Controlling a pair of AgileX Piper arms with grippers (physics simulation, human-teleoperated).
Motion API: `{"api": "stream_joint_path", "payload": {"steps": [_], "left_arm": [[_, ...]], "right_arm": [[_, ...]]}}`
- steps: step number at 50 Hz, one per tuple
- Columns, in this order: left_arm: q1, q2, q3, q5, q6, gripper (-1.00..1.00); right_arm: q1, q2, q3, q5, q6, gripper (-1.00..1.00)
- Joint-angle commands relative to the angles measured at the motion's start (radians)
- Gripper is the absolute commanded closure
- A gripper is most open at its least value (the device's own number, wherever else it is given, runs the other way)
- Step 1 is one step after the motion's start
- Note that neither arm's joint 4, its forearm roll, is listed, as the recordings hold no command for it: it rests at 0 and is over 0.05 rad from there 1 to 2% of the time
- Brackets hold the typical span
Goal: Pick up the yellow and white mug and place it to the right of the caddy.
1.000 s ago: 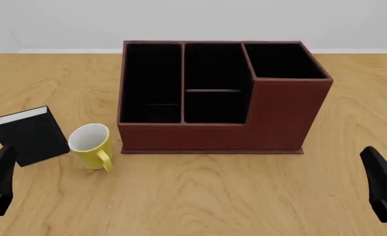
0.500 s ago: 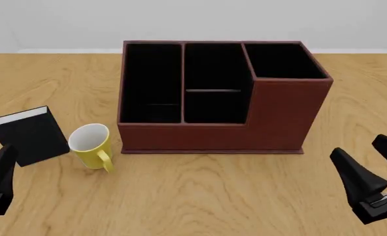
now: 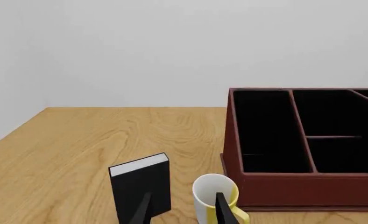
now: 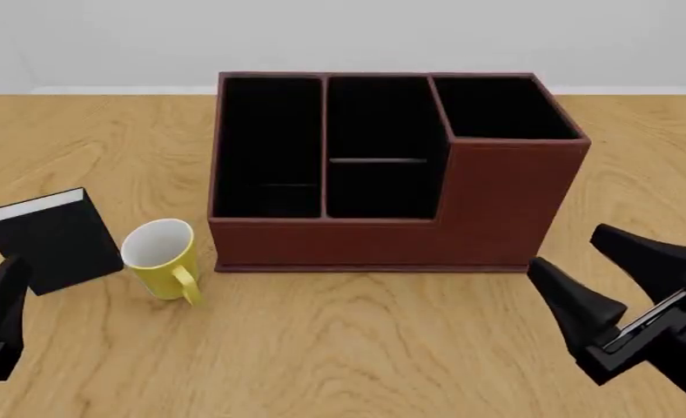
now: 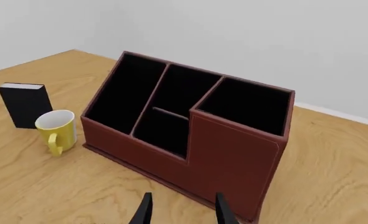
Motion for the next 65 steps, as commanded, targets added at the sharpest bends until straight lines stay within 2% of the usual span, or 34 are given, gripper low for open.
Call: {"api": "stream_joint_path", "payload": {"steps": [1,25,27,28,30,43,51,65], "left_arm": [[0.0,0.001,0.0,-0.001,0.0,-1.0],[0.0,0.001,0.0,-0.001,0.001,-1.0],[0.0,0.0,0.0,-0.001,0.0,-1.0],[0.0,0.001,0.0,-0.001,-0.001,-1.0],[0.0,0.001,0.0,-0.001,-0.001,-1.0],[0.0,-0.009,-0.005,0.014,0.001,-1.0],[0.0,0.019,0.001,-0.02,0.0,-1.0],[0.0,0.057,0.005,-0.062,0.001,-1.0]], "right_arm": [[0.065,0.089,-0.023,-0.061,-0.009,-1.0],[0.164,0.256,-0.033,-0.223,-0.024,-1.0],[0.174,0.277,-0.028,-0.248,-0.043,-1.0],[0.182,0.271,-0.019,-0.261,-0.077,-1.0],[0.191,0.284,-0.026,-0.259,-0.041,-1.0],[0.23,0.355,-0.035,-0.322,-0.043,-1.0],[0.271,0.451,-0.036,-0.407,-0.039,-1.0],[0.297,0.543,-0.059,-0.472,-0.031,-1.0]]}}
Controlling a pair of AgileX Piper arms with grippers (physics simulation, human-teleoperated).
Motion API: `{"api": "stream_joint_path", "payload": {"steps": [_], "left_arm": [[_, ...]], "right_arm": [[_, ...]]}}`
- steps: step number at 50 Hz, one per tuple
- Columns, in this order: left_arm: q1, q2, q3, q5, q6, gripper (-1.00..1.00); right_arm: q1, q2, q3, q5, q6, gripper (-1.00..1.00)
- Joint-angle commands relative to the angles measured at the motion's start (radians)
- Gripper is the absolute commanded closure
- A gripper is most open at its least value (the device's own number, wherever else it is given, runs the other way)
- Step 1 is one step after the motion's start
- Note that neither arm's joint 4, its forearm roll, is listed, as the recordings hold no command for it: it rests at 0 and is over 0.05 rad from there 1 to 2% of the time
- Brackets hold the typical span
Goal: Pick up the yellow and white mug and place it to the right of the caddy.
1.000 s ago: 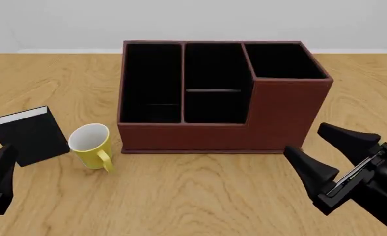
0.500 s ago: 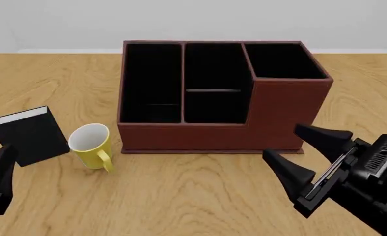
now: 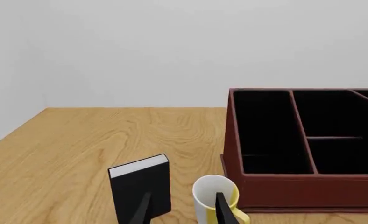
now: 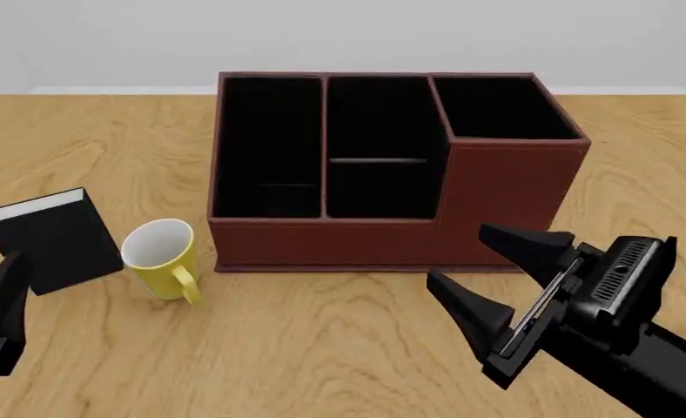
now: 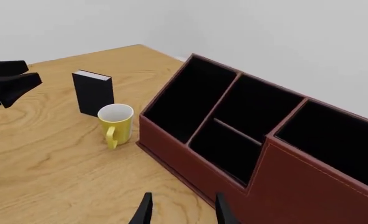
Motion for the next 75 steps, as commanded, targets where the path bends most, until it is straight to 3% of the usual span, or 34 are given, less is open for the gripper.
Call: {"api": "stream_joint_path", "payload": {"steps": [1,18,28,37,75], "left_arm": [[0.0,0.019,0.002,-0.021,0.001,-1.0],[0.0,-0.041,-0.005,0.045,0.001,-1.0],[0.0,0.044,0.003,-0.047,0.0,-1.0],[0.0,-0.014,0.0,0.013,0.0,-1.0],[0.0,-0.004,0.001,0.003,0.002,-1.0]], "right_arm": [[0.024,0.084,-0.013,-0.068,-0.007,-1.0],[0.056,0.2,-0.044,-0.141,-0.006,-1.0],[0.069,0.263,-0.074,-0.169,0.002,-1.0],[0.094,0.302,-0.112,-0.179,-0.002,-1.0],[0.171,0.553,-0.25,-0.251,0.023,-1.0]]}}
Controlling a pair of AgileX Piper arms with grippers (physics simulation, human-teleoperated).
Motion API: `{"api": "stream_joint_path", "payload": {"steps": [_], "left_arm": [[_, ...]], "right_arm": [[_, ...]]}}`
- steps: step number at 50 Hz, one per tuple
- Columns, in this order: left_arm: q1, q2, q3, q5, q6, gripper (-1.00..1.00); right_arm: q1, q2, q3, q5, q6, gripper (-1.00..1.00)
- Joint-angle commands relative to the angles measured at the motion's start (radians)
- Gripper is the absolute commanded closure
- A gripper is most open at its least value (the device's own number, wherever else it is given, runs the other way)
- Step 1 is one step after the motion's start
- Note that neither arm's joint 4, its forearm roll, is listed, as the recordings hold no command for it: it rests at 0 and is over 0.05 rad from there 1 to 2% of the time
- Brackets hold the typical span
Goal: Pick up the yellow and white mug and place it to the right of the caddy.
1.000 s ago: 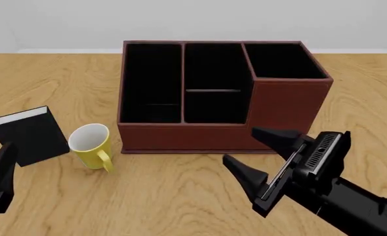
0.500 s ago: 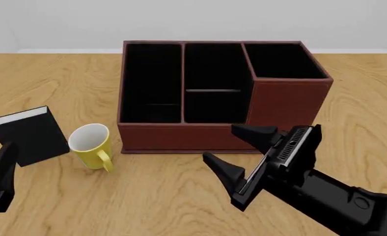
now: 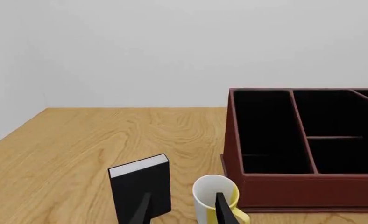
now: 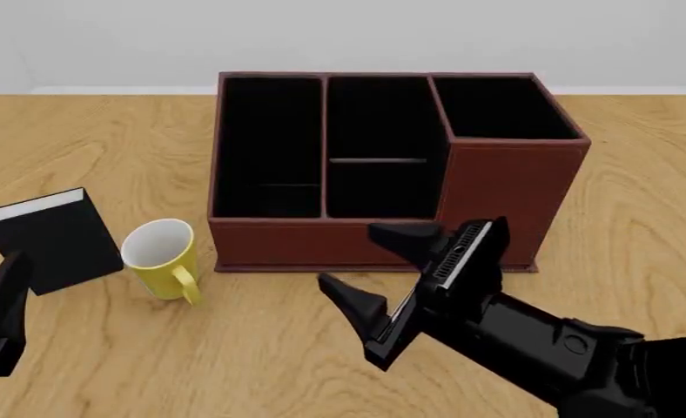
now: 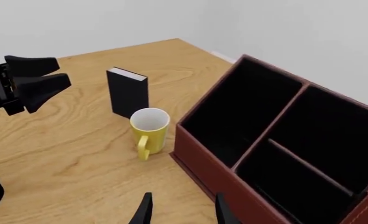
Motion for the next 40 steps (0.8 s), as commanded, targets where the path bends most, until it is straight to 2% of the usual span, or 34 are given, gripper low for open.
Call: {"api": "stream_joint_path", "payload": {"steps": [1,12,21,40], "left_arm": [[0.0,0.0,0.0,0.0,0.0,-1.0],[0.0,0.0,0.0,0.0,0.0,-1.0],[0.0,-0.001,0.0,0.0,0.0,-1.0],[0.0,0.0,0.0,0.0,0.0,-1.0]], "right_arm": [[0.018,0.081,-0.044,-0.023,0.006,-1.0],[0.047,0.182,-0.102,-0.051,-0.01,-1.0],[0.074,0.252,-0.153,-0.053,0.0,-1.0],[0.095,0.38,-0.27,-0.019,-0.007,-1.0]]}}
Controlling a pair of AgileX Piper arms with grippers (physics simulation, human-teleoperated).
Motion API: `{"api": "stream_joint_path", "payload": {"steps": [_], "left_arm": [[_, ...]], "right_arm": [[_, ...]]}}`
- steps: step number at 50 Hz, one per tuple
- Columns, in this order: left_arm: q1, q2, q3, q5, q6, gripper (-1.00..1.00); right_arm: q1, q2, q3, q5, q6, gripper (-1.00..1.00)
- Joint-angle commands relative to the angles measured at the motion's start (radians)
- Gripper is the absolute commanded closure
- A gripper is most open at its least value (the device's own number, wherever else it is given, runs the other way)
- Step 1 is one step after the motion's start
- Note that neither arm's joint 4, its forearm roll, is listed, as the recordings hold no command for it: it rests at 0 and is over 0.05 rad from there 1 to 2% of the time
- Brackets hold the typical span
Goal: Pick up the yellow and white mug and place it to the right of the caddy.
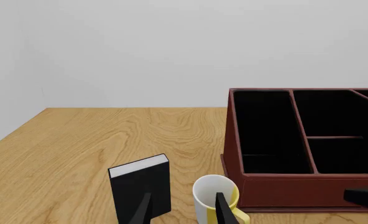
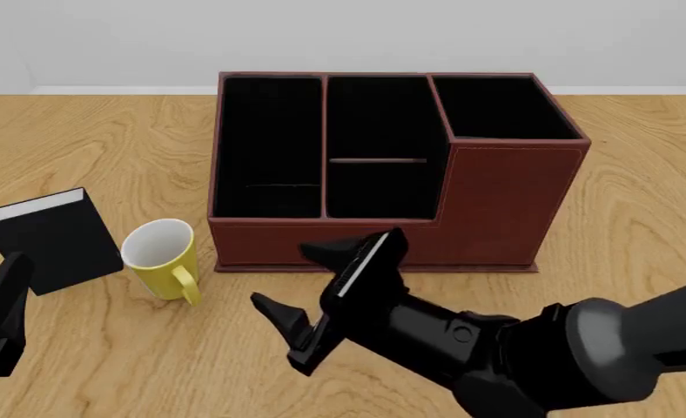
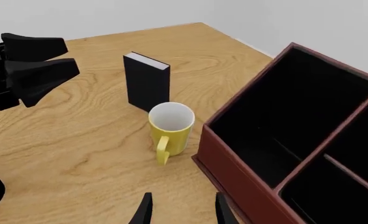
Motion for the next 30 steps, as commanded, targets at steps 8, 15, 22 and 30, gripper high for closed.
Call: {"api": "stream_joint_path", "payload": {"steps": [8,15,22,30], "left_arm": [[0.0,0.0,0.0,0.0,0.001,-1.0],[0.0,0.0,0.0,0.0,-0.001,-1.0],[0.0,0.112,0.002,-0.114,0.0,-1.0],[0.0,0.109,0.002,-0.111,0.0,-1.0]], "right_arm": [[0.005,0.115,-0.104,0.028,0.004,-1.0],[0.014,0.165,-0.142,0.032,0.001,-1.0],[0.024,0.184,-0.174,0.047,-0.005,-1.0],[0.028,0.206,-0.2,0.055,-0.004,-1.0]]}}
